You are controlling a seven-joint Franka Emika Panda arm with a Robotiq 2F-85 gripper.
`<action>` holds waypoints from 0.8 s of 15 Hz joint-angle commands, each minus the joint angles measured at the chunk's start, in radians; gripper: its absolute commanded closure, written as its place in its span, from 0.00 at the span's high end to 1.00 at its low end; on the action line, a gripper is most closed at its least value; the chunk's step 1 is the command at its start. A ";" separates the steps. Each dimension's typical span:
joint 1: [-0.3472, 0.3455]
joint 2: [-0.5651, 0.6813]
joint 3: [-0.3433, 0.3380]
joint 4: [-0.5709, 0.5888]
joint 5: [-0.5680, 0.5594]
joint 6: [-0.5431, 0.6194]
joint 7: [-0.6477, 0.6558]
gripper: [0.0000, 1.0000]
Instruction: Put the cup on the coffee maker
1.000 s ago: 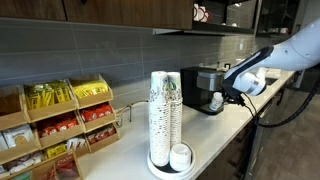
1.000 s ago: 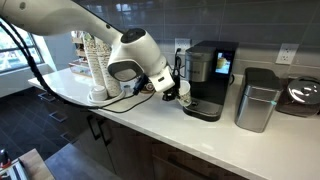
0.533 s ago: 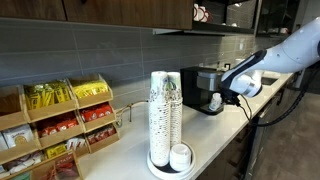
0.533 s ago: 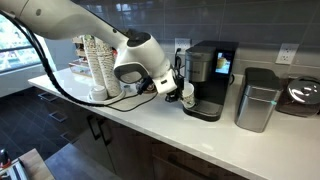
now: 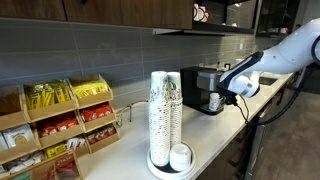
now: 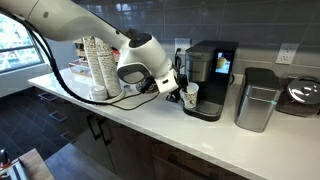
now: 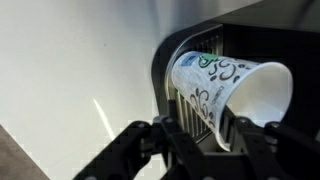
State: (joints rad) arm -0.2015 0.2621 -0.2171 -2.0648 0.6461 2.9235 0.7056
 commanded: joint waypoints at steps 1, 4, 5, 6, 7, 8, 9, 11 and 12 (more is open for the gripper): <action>0.009 0.031 -0.001 0.018 -0.003 0.033 0.035 0.74; 0.008 0.023 -0.001 0.017 0.003 0.048 0.048 0.96; 0.008 0.016 -0.005 0.013 -0.003 0.053 0.051 1.00; 0.009 -0.001 -0.014 -0.002 -0.011 0.050 0.057 1.00; 0.009 -0.013 -0.022 -0.012 -0.017 0.049 0.060 1.00; 0.015 -0.036 -0.039 -0.031 -0.030 0.032 0.059 1.00; 0.011 -0.053 -0.045 -0.041 -0.039 0.014 0.042 1.00; -0.019 -0.108 -0.019 -0.070 -0.030 -0.018 -0.026 1.00; -0.031 -0.138 -0.007 -0.086 -0.007 -0.044 -0.099 1.00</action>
State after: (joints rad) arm -0.2047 0.2306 -0.2458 -2.0758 0.6316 2.9482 0.7167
